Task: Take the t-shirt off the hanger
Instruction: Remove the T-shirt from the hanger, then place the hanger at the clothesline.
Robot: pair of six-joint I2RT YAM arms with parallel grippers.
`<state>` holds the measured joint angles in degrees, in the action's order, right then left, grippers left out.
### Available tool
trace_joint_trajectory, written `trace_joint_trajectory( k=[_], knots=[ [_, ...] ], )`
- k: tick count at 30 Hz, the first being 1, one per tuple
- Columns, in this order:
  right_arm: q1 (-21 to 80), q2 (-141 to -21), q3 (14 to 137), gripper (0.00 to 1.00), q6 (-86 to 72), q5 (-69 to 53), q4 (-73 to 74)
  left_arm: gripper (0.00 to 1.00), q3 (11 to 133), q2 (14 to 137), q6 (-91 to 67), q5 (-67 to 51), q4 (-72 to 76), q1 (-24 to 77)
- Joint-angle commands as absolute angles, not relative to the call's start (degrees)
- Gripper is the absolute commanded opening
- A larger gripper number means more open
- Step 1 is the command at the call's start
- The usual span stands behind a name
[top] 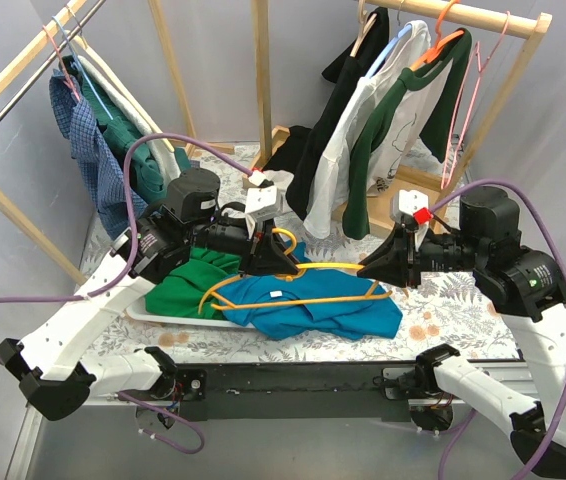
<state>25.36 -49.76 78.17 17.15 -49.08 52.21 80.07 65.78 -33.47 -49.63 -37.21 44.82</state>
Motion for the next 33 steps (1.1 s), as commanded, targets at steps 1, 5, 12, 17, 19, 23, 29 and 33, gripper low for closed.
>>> trace_joint_trajectory(
  k=[1, 5, 12, 17, 19, 23, 29, 33],
  knots=[
    [26.01, -49.66, 78.31, 0.16, 16.88, -49.31, 51.85, 0.00, 80.42, 63.28, -33.58, -51.51, -35.77, 45.09],
    [26.54, -49.31, 78.31, 0.10, 16.87, -49.39, 52.38, 0.00, 80.68, 63.37, -33.49, -50.45, -35.25, 45.09],
    [27.51, -49.04, 78.31, 0.01, 16.52, -48.87, 53.09, 0.00, 81.65, 62.93, -33.05, -46.68, -34.63, 45.09],
    [27.60, -48.87, 78.66, 0.01, 15.65, -48.69, 52.65, 0.00, 81.39, 62.14, -33.48, -43.42, -33.49, 45.09],
    [27.60, -48.78, 78.84, 0.01, 15.03, -48.08, 51.95, 0.00, 80.95, 61.79, -33.66, -41.93, -32.96, 45.09],
    [27.60, -48.87, 79.28, 0.01, 14.77, -47.46, 51.77, 0.00, 80.42, 61.17, -34.01, -41.75, -32.26, 45.09],
    [27.60, -50.71, 81.82, 0.47, 13.89, -46.06, 52.47, 0.00, 80.51, 61.61, -33.66, -43.07, -33.66, 45.09],
    [27.60, -51.06, 82.71, 0.69, 14.15, -46.05, 52.73, 0.00, 80.51, 61.44, -33.57, -43.15, -34.10, 45.09]
  ],
)
